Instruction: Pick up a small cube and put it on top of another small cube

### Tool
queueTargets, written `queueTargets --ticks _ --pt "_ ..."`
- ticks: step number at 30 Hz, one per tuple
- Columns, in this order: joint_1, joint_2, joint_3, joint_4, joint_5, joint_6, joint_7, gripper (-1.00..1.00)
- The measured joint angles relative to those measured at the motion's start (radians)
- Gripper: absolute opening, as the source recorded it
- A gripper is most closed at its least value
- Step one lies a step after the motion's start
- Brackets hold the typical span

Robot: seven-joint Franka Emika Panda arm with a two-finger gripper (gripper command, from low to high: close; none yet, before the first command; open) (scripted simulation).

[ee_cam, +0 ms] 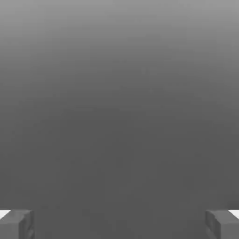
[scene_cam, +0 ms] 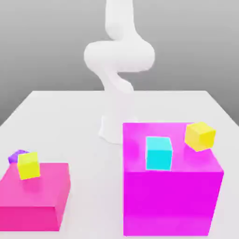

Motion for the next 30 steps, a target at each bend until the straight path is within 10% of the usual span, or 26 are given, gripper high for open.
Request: queueTargets --ticks 17,28,29,30 --pt "-0.478 0.598 -0.207 -0.285 -0.014 0.341 0.663 0.0" --pt "-0.72 0.996 -0.137 -0.339 0.235 0.607 0.693 0.0" --pt "-0.738 1.021 -0.116 -0.334 0.249 0.627 0.683 -1.0" --pt "-0.738 1.021 -0.116 -0.334 0.249 0.627 0.683 -1.0"
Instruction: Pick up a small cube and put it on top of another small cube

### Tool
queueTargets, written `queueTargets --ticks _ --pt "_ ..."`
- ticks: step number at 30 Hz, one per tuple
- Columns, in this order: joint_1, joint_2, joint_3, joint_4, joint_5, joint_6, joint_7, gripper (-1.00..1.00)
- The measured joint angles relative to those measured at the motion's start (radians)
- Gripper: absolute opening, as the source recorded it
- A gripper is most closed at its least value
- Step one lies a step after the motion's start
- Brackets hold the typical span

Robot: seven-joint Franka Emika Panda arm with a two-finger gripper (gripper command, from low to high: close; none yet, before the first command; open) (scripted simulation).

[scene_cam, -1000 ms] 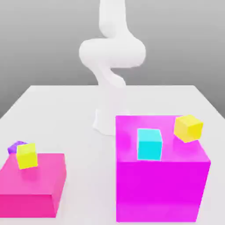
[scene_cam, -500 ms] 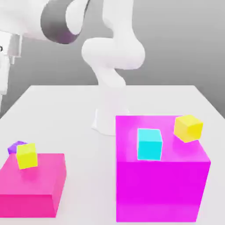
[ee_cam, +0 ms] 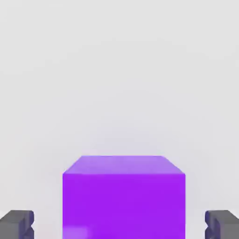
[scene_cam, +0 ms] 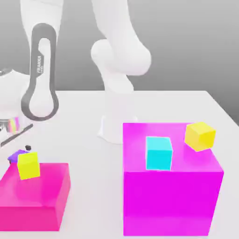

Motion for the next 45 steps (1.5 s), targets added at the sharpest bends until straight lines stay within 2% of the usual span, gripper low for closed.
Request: queueTargets --ticks 6,10,12,17,25,30,35,41,45 --pt "-0.002 0.001 0.002 0.0 -0.001 0.002 0.001 -1.0" --pt "0.035 -0.086 -0.051 -0.018 -0.07 -0.066 0.054 -1.0" --pt "0.051 -0.182 -0.084 -0.034 -0.15 -0.144 0.111 -1.0" --pt "0.066 -0.148 -0.046 0.099 -0.172 -0.288 0.017 -1.0" --pt "0.101 -0.026 0.041 0.364 -0.202 -0.499 -0.172 -1.0" --pt "0.214 -0.083 0.188 0.48 -0.137 -0.684 -0.239 -1.0" --pt "0.333 -0.185 0.321 0.539 -0.068 -0.84 -0.267 -1.0" --pt "0.593 -0.36 0.452 0.607 -0.004 -1.049 -0.243 -1.0" --pt "0.597 -0.491 0.475 0.514 -0.041 -1.029 -0.084 -1.0"
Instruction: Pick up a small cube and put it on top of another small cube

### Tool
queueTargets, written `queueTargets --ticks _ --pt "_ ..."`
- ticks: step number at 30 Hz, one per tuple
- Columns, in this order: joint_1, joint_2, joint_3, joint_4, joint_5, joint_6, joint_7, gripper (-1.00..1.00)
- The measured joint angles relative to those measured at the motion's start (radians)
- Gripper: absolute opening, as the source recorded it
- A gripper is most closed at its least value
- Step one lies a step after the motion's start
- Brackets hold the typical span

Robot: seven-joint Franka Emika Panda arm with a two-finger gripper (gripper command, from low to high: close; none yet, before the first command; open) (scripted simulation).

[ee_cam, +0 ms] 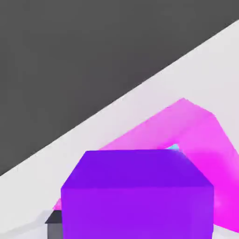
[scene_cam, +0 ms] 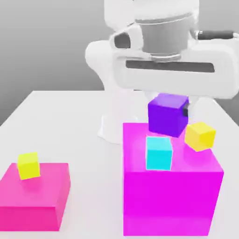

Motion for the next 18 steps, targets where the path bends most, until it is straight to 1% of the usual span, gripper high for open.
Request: queueTargets --ticks 3,7,8,14,16,18 --pt "-0.01 -0.083 0.03 -0.093 -0.052 0.047 0.137 -1.0" --pt "-0.016 -0.058 0.058 -0.204 -0.083 0.193 0.197 -1.0" --pt "-0.017 -0.046 0.062 -0.224 -0.086 0.225 0.201 1.0" --pt "-0.017 -0.04 0.065 -0.234 -0.089 0.24 0.205 1.0" --pt "-0.017 -0.058 0.06 -0.209 -0.088 0.199 0.202 1.0" --pt "-0.017 -0.089 0.052 -0.164 -0.082 0.123 0.196 1.0"
